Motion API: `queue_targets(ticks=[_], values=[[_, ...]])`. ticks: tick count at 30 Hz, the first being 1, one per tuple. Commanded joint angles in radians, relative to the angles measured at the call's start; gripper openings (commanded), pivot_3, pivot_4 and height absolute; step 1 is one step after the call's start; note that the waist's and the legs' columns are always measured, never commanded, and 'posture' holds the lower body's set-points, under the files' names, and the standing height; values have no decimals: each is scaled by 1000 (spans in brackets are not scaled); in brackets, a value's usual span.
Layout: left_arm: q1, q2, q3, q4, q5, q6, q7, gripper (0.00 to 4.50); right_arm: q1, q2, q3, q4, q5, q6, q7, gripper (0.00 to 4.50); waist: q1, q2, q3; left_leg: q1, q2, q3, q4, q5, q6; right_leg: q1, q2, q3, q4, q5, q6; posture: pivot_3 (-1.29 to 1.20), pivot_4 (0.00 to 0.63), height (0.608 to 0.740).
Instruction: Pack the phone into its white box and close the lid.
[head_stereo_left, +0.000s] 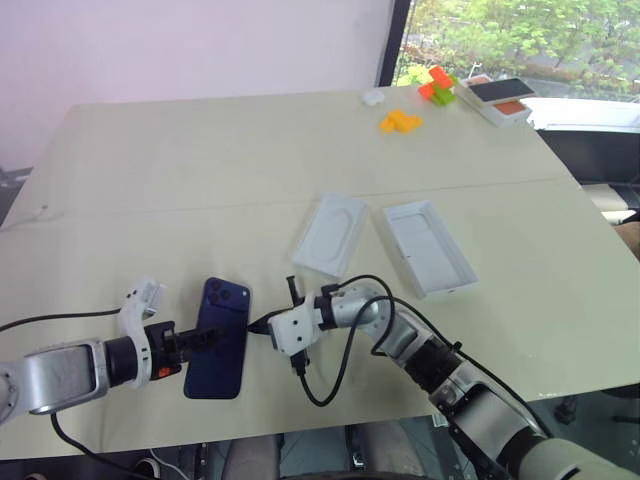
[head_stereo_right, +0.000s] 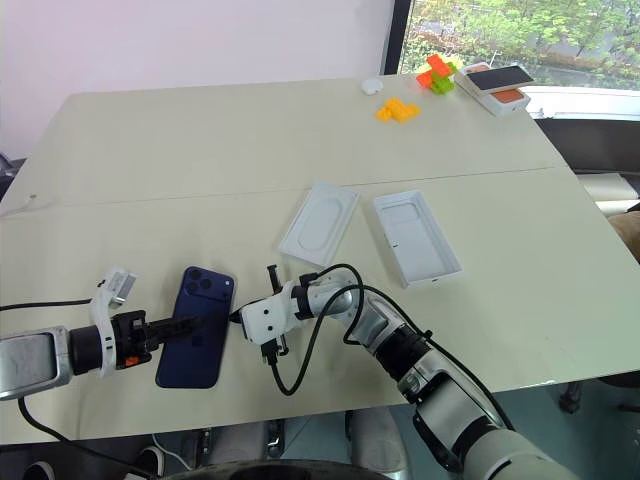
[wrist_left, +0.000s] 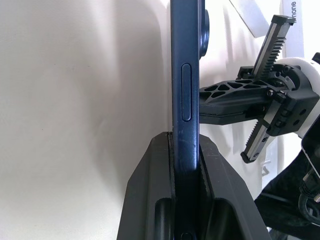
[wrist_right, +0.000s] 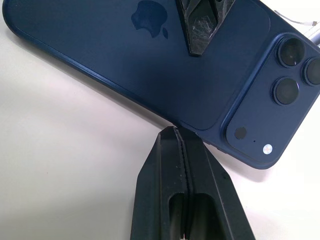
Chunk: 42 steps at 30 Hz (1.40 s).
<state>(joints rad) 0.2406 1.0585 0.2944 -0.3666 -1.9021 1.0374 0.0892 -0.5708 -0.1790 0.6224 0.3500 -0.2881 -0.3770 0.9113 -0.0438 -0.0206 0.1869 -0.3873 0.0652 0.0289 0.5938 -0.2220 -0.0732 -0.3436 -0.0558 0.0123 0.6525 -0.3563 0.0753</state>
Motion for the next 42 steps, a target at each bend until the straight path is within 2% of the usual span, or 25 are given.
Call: queue_targets(ticks=[1,10,15,20,24,27,31,34,38,42], values=[[11,7,-15,-5,26,7,12,3,5,-1,18,14,-9,13,9,0,0,0,0,0,0,0,0,0,0,0,0,0,0,0,0,0,150,740],[-6,-2,-5,9,0,-6,1,3,7,-21,-18,-26,31,39,25,0,1,0,0,0,0,0,0,0,0,0,0,0,1,0,0,0,150,740],[28,-10,84,33,-58,1,-96,3,27,-54,-155,-241,259,275,109,0,3,-2,1,-6,1,0,1,0,0,-5,0,0,1,1,2,0,150,740],[35,-9,143,63,-24,29,-221,3,30,-135,-273,-415,461,540,192,0,5,-2,1,-20,1,-1,4,1,-1,-19,0,0,6,2,5,0,150,740],[-25,-35,138,134,-21,27,-297,3,5,-160,-353,-459,549,692,167,0,3,-2,1,-20,0,-1,4,1,-1,-21,1,0,7,2,4,0,150,740],[-87,-62,126,184,-13,24,-328,0,-4,-177,-356,-455,530,708,150,815,2,-3,1,-20,0,0,5,1,-1,-23,4,0,10,2,4,0,150,740],[-181,-87,100,229,22,34,-352,0,-40,-179,-329,-400,409,685,38,2746,3,-3,1,-21,1,-1,6,2,-1,-25,7,2,13,2,4,0,150,740],[-206,-94,94,239,52,52,-369,0,-61,-180,-292,-388,352,686,5,4387,-1,-3,1,-22,2,1,7,2,-2,-26,7,4,14,2,5,0,150,740],[-221,-107,102,249,94,52,-379,0,-78,-185,-234,-358,248,683,-49,4387,1,-3,1,-22,2,1,6,2,-3,-28,8,5,14,2,5,0,150,740],[-229,-111,109,252,91,59,-368,0,-109,-187,-204,-386,254,823,-8,4387,1,-3,1,-23,3,1,7,4,-5,-29,9,5,14,2,5,0,150,740]])
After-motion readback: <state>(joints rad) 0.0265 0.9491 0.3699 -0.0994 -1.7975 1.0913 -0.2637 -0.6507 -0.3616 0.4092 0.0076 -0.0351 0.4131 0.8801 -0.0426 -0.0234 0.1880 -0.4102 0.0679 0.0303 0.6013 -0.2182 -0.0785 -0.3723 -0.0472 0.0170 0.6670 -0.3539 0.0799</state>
